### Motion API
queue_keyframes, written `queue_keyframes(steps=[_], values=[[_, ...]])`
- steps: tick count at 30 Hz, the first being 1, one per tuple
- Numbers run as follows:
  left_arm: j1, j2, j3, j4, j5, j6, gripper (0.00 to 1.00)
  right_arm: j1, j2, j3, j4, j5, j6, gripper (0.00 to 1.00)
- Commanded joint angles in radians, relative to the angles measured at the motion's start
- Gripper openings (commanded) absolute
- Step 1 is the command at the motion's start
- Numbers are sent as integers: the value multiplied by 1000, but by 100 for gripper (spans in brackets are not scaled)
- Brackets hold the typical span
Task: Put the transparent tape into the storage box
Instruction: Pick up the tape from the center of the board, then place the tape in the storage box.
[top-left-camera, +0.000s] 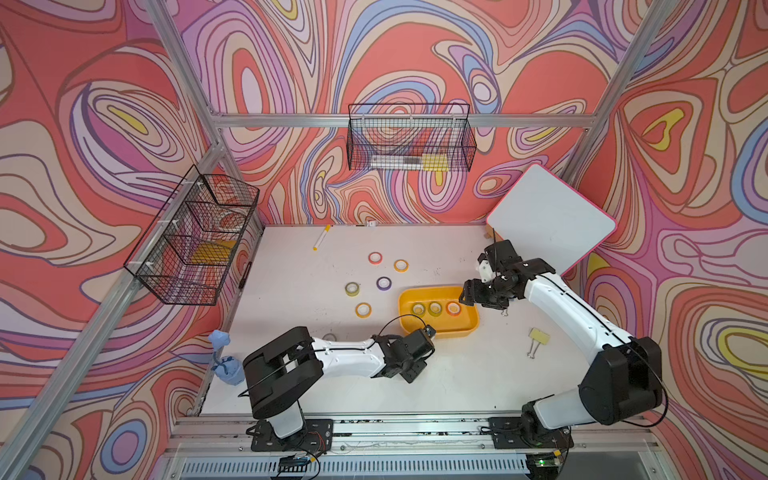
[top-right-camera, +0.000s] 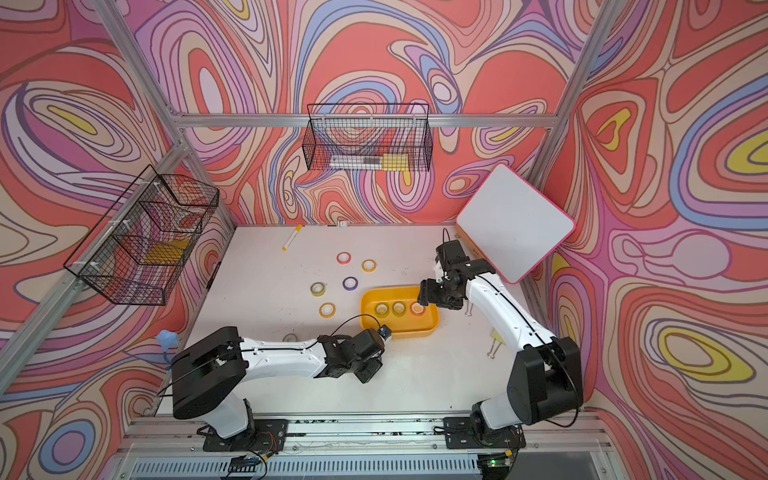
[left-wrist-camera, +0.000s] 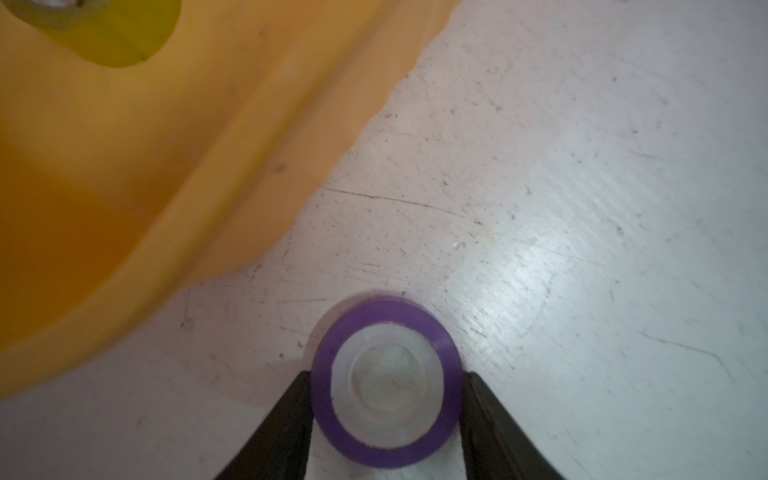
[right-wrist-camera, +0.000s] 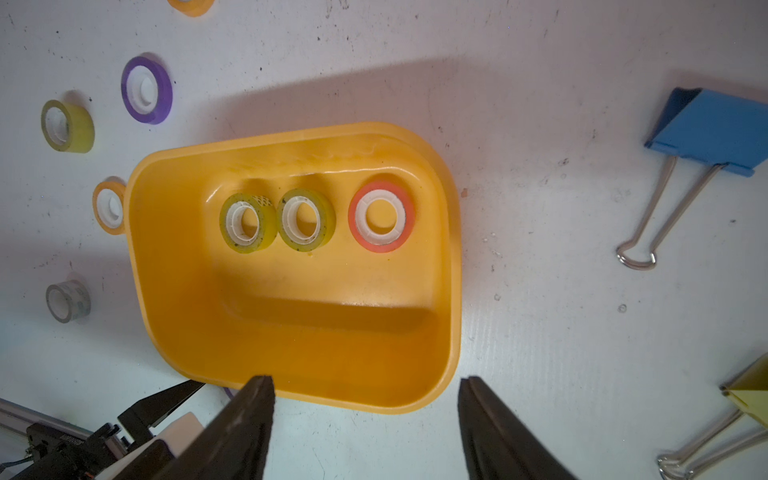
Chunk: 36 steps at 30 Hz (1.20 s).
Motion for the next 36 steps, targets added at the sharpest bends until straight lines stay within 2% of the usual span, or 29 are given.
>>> queue_keyframes(steps=[1,13,20,27,31,36], values=[[-8,19,1,-147,-14,-17,56,-9,-16,0,0,-8,-15,72],[-8,-171,21,-272,16,8,56,-13,-11,-6,25,-28,4,71],[12,-252,91,-322,1,71,58,-12,-21,-5,28,-30,14,71],[117,-213,201,-282,85,138,58,-13,-30,-9,41,-43,29,71],[186,-124,305,-286,105,171,58,-13,-35,-21,46,-51,34,71],[214,-3,416,-297,102,206,58,-14,-40,-38,57,-51,39,71]])
